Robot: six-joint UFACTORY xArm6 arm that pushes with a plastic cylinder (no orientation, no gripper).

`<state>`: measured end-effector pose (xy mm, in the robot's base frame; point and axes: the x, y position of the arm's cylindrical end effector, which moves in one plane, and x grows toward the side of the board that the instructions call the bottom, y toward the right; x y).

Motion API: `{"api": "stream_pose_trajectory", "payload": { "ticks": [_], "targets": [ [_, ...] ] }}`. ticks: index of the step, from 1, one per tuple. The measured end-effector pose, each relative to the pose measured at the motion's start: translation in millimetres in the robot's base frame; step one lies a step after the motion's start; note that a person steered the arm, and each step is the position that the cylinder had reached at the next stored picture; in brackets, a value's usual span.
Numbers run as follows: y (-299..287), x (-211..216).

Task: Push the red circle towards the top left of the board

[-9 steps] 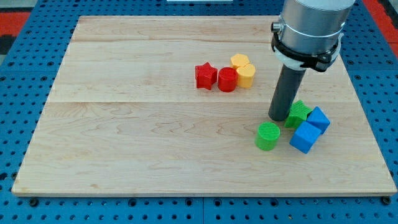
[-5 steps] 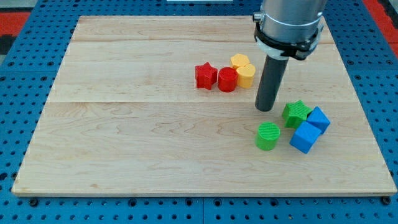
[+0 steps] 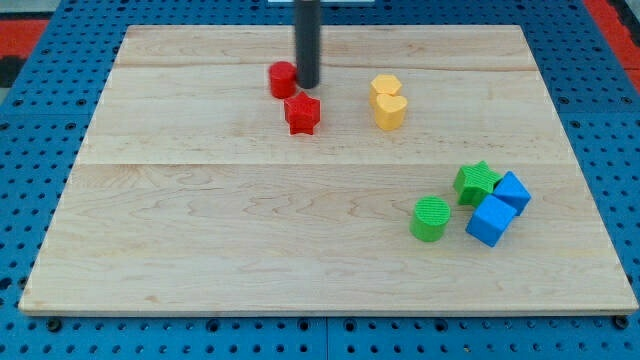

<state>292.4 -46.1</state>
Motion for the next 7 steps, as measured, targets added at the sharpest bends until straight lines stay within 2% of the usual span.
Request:
{"api": "stream_pose_trajectory", "payload": {
  "ticks": [1,2,3,4,5,6,7],
  "targets": [
    [-50,-10],
    [-59,18],
    [-121,18],
    [-126,7],
    [-170,-13],
    [-185,-23],
    [-140,-29]
  ]
}}
